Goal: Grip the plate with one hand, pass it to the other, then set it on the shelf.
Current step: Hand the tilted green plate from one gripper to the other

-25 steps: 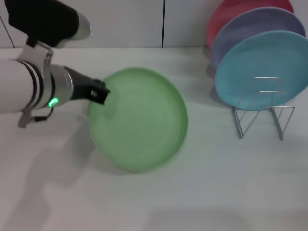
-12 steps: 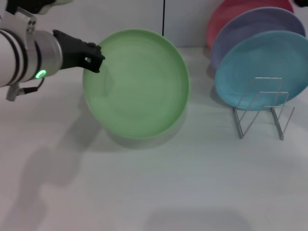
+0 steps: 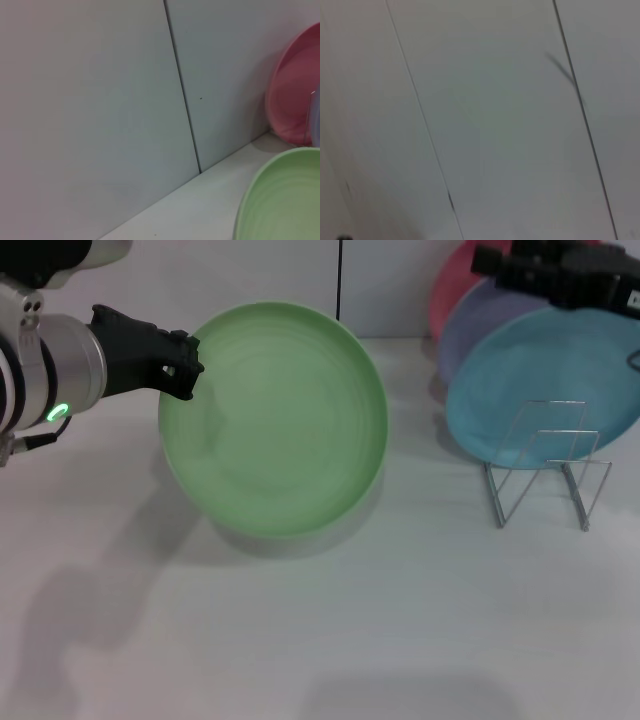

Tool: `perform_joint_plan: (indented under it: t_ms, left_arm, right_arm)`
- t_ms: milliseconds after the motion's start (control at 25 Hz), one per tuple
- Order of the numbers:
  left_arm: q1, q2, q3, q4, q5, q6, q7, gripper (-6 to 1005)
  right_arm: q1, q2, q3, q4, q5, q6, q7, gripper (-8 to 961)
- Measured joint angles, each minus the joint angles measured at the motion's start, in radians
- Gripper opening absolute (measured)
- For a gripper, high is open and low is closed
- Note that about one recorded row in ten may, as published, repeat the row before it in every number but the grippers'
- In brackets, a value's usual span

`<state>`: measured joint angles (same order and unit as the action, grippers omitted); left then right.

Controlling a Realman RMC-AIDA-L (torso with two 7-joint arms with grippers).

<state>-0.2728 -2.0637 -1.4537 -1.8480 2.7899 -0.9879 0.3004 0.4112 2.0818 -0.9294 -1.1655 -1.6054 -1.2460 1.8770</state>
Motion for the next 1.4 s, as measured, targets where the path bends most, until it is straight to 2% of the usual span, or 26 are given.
perform_joint_plan:
  t_ms: [80,440,560,720,1080,1240,1400]
  left_arm:
    - [0.006,0.0,0.003,0.002,-0.002,0.009,0.0,58]
    - [0.028,-0.004,0.043,0.021,-0.003,0.07,-0.013,66]
    - [0.033,-0.004,0.044,0.021,-0.003,0.073,-0.014,68]
    - [0.03,-0.004,0.044,0.021,-0.003,0.073,-0.014,71]
    - [0.017,-0.003,0.041,0.047,-0.002,0.096,-0.012,79]
    - [0.019,-0.003,0.059,0.091,-0.008,0.132,-0.011,82]
    - [0.017,-0.003,0.06,0.102,-0.017,0.139,-0.009,86]
  right_arm:
    - [0.001,0.0,0.012,-0.048,-0.082,-0.021,0.057,832]
    - [-0.01,-0.003,0.133,-0.121,-0.168,-0.192,0.153,832]
    - [-0.01,-0.004,0.137,-0.132,-0.208,-0.202,0.188,832]
    - [0.024,-0.005,0.121,-0.182,-0.358,-0.237,0.305,832]
    - [0.074,-0.009,0.092,-0.227,-0.408,-0.251,0.368,832]
    - [0.122,-0.01,0.08,-0.233,-0.492,-0.247,0.407,832]
    - [0.14,-0.009,0.063,-0.233,-0.521,-0.244,0.425,831]
